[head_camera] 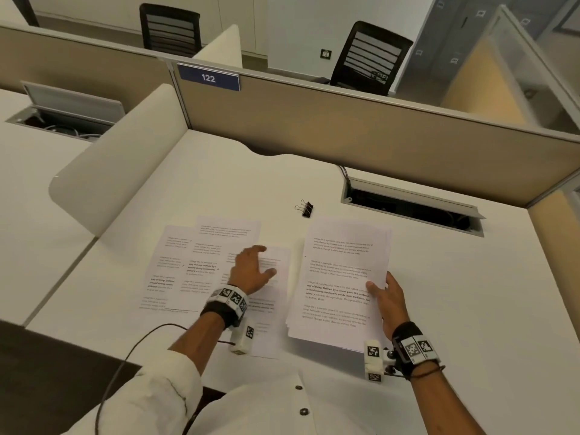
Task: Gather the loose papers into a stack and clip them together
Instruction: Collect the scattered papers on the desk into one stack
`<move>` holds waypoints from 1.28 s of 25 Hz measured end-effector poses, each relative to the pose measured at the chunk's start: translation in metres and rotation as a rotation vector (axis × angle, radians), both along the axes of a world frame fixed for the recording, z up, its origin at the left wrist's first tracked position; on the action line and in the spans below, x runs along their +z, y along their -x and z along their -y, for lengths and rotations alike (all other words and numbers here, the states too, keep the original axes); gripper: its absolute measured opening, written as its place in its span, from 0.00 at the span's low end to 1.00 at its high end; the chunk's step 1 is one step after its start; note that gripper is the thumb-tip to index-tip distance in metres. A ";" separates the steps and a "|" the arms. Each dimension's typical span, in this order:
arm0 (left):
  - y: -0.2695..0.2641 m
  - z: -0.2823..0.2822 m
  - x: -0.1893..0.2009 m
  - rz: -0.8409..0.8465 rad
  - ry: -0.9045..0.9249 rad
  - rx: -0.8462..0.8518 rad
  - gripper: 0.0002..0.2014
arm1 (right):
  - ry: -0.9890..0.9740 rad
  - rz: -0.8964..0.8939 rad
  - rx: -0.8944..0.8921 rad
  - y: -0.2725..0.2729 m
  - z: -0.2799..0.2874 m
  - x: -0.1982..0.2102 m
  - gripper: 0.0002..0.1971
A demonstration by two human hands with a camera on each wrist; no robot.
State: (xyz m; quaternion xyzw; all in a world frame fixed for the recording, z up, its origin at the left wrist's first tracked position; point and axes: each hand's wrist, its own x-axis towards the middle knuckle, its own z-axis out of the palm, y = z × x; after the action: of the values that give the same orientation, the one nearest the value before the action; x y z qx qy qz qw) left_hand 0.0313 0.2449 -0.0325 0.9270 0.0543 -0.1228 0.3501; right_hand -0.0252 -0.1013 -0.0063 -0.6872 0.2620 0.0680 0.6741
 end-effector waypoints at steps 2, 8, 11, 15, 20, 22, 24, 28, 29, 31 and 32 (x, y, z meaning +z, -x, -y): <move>-0.001 -0.043 -0.008 -0.068 -0.220 0.054 0.54 | 0.005 -0.011 0.000 -0.001 -0.009 -0.001 0.21; 0.001 -0.122 -0.029 -0.234 -0.375 0.068 0.74 | 0.012 -0.022 -0.011 -0.002 -0.038 -0.002 0.19; -0.005 -0.133 -0.029 -0.123 -0.381 0.107 0.59 | 0.008 -0.033 -0.027 0.000 -0.052 -0.004 0.19; -0.015 -0.145 -0.025 -0.011 -0.354 0.166 0.38 | 0.012 -0.059 -0.056 0.000 -0.068 -0.010 0.18; -0.007 -0.155 -0.029 -0.039 -0.434 0.226 0.51 | 0.026 -0.087 -0.102 0.006 -0.087 -0.021 0.18; -0.003 -0.152 -0.032 -0.063 -0.466 0.205 0.52 | 0.023 -0.093 -0.116 0.009 -0.092 -0.025 0.18; -0.001 -0.150 -0.035 -0.037 -0.484 0.203 0.49 | 0.025 -0.100 -0.125 0.012 -0.098 -0.029 0.18; 0.000 -0.146 -0.033 0.000 -0.454 0.211 0.40 | 0.025 -0.099 -0.140 0.016 -0.106 -0.035 0.19; 0.000 -0.147 -0.031 -0.006 -0.436 0.220 0.38 | 0.029 -0.101 -0.141 0.017 -0.107 -0.035 0.20; -0.001 -0.149 -0.027 0.014 -0.396 0.243 0.33 | 0.035 -0.103 -0.146 0.019 -0.109 -0.035 0.20; 0.000 -0.149 -0.024 0.037 -0.358 0.255 0.30 | 0.035 -0.102 -0.149 0.021 -0.109 -0.035 0.21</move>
State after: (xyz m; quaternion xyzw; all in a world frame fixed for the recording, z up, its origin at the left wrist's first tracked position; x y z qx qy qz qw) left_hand 0.0312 0.3938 -0.0562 0.9621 0.1856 -0.0490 0.1937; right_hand -0.0458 0.0076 -0.0412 -0.6730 0.3478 0.0481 0.6510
